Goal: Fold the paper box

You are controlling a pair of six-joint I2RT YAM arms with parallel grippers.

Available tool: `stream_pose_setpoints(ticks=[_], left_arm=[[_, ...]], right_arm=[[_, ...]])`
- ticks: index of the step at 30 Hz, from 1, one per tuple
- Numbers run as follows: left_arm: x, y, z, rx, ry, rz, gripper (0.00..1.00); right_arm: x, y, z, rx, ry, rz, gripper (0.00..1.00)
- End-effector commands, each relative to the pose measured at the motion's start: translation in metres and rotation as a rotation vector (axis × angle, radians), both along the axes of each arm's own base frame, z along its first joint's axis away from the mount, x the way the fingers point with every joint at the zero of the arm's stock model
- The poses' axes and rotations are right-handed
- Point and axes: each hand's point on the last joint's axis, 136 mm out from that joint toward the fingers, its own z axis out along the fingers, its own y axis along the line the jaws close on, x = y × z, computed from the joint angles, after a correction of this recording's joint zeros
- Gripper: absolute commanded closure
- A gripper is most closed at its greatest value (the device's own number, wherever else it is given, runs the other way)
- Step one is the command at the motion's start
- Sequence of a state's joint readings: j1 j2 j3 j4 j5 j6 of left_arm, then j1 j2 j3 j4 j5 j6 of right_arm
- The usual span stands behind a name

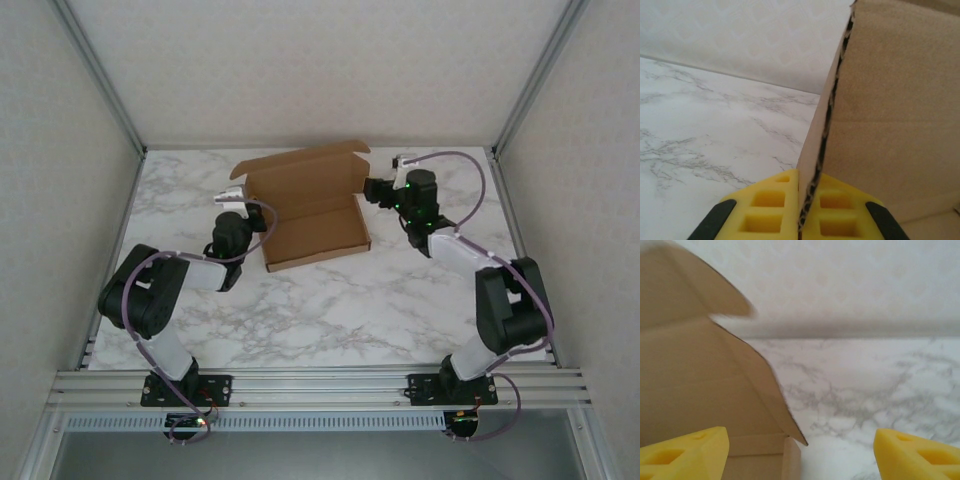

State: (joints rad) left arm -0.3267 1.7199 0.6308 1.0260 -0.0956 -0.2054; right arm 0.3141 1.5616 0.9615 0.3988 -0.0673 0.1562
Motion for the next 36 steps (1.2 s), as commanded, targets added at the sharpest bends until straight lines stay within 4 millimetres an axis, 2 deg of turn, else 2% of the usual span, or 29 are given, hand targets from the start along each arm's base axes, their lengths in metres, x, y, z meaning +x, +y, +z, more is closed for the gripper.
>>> stream_pose_setpoints(ticks=[1, 4, 6, 9, 13, 17, 19, 22, 26, 29, 31, 36], left_arm=[[0.002, -0.015, 0.017, 0.042, -0.033, -0.112, 0.93], [0.003, -0.028, 0.020, 0.100, -0.033, -0.188, 0.89], [0.004, -0.037, 0.019, 0.128, -0.025, -0.242, 0.82], [0.003, -0.043, 0.021, 0.136, -0.023, -0.276, 0.68], [-0.001, -0.039, 0.028, 0.126, -0.039, -0.268, 0.64], [0.001, -0.037, 0.029, 0.113, -0.037, -0.254, 0.62], [0.006, -0.037, 0.027, 0.107, -0.028, -0.241, 0.61], [0.010, -0.034, 0.031, 0.083, -0.037, -0.215, 0.60], [0.014, -0.030, 0.041, 0.034, -0.054, -0.184, 0.56], [0.010, -0.027, 0.048, -0.028, -0.067, -0.169, 0.54], [0.005, -0.026, 0.054, -0.073, -0.077, -0.166, 0.52], [-0.016, -0.012, 0.072, -0.144, -0.112, -0.114, 0.52]], right_arm=[[-0.007, 0.006, 0.038, -0.043, -0.103, 0.171, 0.28], [0.000, 0.000, 0.059, -0.103, -0.224, 0.204, 0.28], [-0.001, 0.006, 0.070, -0.166, -0.319, 0.294, 0.27], [0.006, 0.016, 0.069, -0.220, -0.321, 0.398, 0.30], [0.019, 0.022, 0.065, -0.233, -0.330, 0.464, 0.33], [0.048, 0.018, 0.037, -0.164, -0.207, 0.435, 0.32], [0.063, 0.015, 0.013, -0.128, -0.089, 0.391, 0.33], [0.076, 0.010, -0.032, -0.121, 0.100, 0.298, 0.36], [0.076, 0.000, -0.089, -0.171, 0.327, 0.163, 0.44], [0.065, 0.007, -0.119, -0.217, 0.482, 0.157, 0.50], [0.059, 0.014, -0.129, -0.254, 0.512, 0.171, 0.53], [0.050, 0.026, -0.138, -0.266, 0.558, 0.172, 0.62]])
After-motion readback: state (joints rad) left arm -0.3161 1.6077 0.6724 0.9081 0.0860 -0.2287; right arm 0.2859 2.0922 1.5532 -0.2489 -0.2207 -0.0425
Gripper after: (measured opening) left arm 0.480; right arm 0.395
